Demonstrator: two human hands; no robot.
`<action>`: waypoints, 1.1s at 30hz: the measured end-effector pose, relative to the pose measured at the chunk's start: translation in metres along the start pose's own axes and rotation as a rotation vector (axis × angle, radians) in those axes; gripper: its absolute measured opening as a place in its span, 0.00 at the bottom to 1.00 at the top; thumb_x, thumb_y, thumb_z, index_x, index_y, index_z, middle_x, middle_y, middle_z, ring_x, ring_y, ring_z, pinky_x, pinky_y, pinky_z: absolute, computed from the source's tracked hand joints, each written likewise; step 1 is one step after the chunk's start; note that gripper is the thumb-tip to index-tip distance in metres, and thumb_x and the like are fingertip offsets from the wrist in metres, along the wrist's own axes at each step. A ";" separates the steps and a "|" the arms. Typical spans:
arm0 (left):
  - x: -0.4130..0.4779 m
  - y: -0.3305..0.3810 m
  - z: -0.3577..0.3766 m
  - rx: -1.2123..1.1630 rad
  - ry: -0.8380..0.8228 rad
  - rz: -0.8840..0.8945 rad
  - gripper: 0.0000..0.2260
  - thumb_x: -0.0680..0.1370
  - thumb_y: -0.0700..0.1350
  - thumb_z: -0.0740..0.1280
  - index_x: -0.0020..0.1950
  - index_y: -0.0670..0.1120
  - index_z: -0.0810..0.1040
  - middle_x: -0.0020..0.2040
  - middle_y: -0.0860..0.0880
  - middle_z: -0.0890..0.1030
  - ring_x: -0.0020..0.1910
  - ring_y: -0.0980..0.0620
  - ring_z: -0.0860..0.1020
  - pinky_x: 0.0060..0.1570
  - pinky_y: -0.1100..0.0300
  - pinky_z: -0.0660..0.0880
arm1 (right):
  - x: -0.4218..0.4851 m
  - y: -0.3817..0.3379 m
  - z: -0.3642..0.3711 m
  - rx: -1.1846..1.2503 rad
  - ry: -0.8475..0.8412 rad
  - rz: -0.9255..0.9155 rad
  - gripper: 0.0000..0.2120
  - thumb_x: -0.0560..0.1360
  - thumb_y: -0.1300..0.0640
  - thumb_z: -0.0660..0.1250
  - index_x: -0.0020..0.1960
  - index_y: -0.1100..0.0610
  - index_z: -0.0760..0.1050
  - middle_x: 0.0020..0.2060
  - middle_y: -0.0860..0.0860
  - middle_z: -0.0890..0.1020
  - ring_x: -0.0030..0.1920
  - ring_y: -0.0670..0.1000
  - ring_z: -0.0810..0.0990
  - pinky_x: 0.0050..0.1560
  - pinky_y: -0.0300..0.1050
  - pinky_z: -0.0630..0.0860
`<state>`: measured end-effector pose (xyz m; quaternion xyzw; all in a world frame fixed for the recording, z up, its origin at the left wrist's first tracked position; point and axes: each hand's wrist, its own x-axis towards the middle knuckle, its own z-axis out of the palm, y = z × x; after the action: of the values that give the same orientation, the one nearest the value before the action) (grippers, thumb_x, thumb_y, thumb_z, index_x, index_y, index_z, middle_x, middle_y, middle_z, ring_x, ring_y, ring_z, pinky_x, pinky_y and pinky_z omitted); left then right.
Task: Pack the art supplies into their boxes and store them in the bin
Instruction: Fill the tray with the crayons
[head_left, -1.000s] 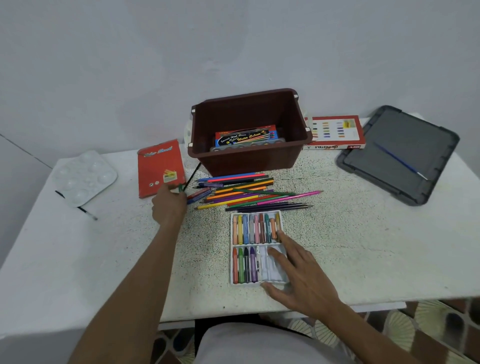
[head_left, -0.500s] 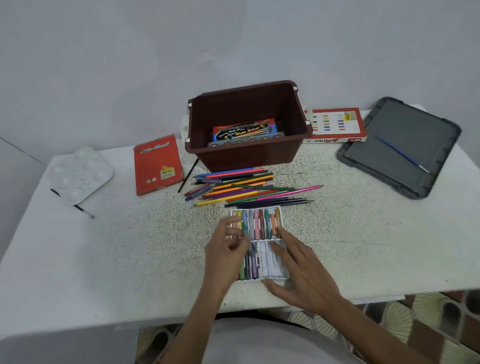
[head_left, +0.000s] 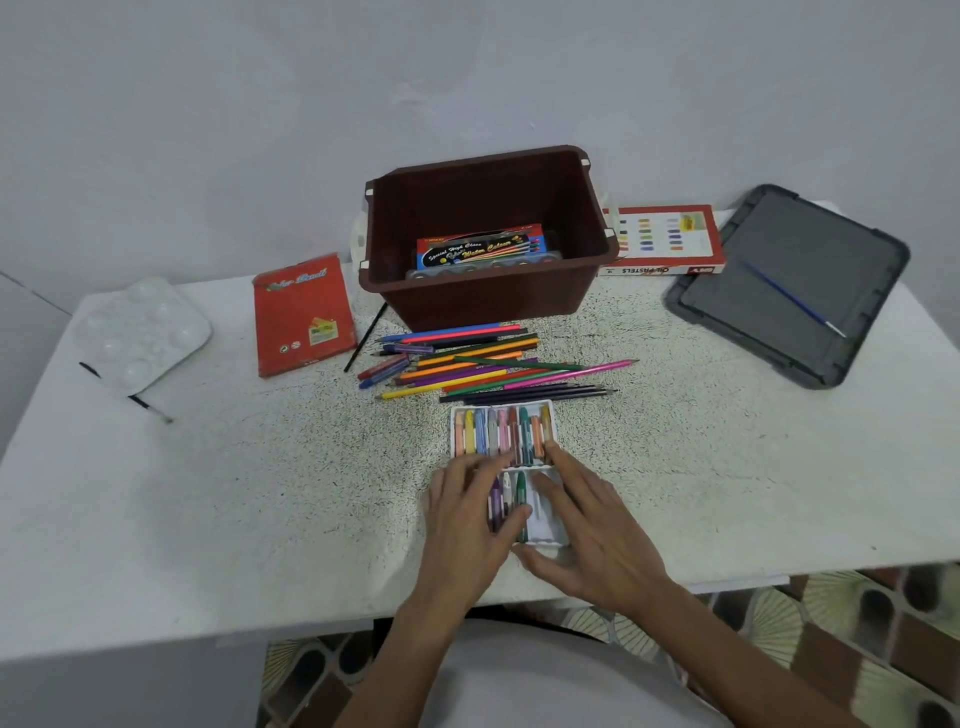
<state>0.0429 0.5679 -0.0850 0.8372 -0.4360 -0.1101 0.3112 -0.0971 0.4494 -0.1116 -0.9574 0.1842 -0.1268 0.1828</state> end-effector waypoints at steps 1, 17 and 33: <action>0.000 -0.003 0.001 0.022 0.002 -0.020 0.27 0.74 0.65 0.63 0.72 0.61 0.67 0.65 0.56 0.67 0.65 0.55 0.65 0.63 0.56 0.60 | 0.000 0.000 0.000 -0.003 0.001 -0.004 0.37 0.75 0.32 0.62 0.73 0.57 0.67 0.79 0.54 0.55 0.77 0.54 0.61 0.67 0.57 0.72; 0.027 -0.009 -0.017 0.220 -0.279 -0.500 0.62 0.58 0.80 0.66 0.72 0.63 0.24 0.75 0.45 0.24 0.75 0.42 0.27 0.72 0.42 0.32 | 0.000 -0.002 -0.002 -0.040 -0.033 0.022 0.38 0.76 0.30 0.58 0.74 0.57 0.67 0.80 0.54 0.52 0.77 0.53 0.59 0.68 0.56 0.70; 0.101 -0.072 -0.048 0.272 0.252 -0.494 0.24 0.81 0.54 0.62 0.74 0.45 0.67 0.74 0.41 0.66 0.72 0.39 0.64 0.70 0.41 0.59 | 0.001 -0.001 -0.001 -0.048 -0.007 0.007 0.37 0.76 0.31 0.60 0.73 0.57 0.68 0.79 0.55 0.56 0.76 0.55 0.62 0.65 0.58 0.73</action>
<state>0.1725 0.5386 -0.0828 0.9588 -0.1883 -0.0185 0.2118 -0.0965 0.4498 -0.1098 -0.9614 0.1898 -0.1181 0.1607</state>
